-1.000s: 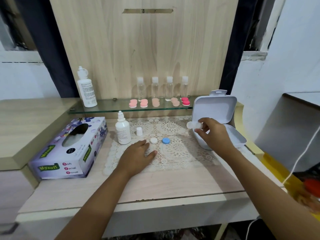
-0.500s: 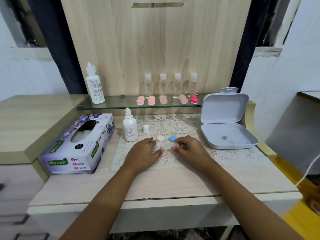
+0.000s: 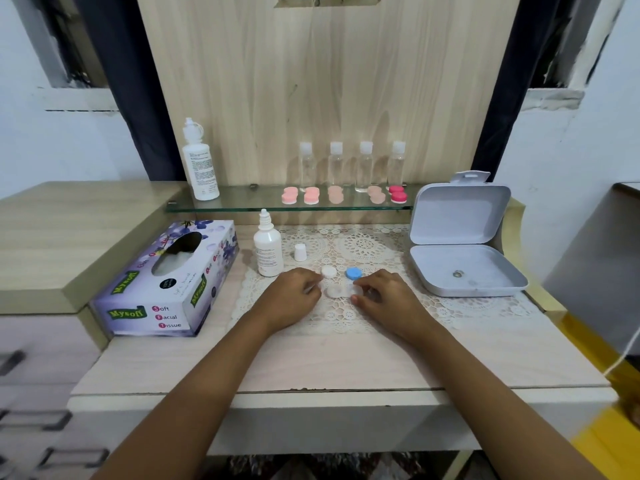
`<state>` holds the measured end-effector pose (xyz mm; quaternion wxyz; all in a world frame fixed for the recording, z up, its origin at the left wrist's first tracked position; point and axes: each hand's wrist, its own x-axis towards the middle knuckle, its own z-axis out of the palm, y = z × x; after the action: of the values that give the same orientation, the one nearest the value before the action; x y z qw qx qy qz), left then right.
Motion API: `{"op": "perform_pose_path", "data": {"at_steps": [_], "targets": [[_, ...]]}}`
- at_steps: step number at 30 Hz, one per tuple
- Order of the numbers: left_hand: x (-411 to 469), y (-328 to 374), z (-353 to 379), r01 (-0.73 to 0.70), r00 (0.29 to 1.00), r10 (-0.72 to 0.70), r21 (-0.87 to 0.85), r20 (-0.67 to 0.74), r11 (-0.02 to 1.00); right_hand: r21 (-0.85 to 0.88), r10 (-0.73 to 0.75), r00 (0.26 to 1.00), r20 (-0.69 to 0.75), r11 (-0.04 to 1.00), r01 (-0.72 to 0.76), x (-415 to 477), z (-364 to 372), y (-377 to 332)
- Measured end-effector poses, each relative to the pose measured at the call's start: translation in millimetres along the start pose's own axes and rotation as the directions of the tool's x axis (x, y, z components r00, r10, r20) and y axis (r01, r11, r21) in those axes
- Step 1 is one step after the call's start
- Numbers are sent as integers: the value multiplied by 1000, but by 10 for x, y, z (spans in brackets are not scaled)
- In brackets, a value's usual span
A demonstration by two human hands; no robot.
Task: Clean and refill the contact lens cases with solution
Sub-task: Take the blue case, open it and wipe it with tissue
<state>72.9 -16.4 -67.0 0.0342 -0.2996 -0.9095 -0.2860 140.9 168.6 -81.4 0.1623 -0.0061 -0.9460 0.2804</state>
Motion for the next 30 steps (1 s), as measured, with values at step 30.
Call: {"op": "perform_pose_path", "data": {"at_steps": [30], "targets": [[-92, -1087, -1444, 273, 962, -255, 389, -98, 880, -32, -54, 998, -32, 998, 53, -4, 26, 49]]}}
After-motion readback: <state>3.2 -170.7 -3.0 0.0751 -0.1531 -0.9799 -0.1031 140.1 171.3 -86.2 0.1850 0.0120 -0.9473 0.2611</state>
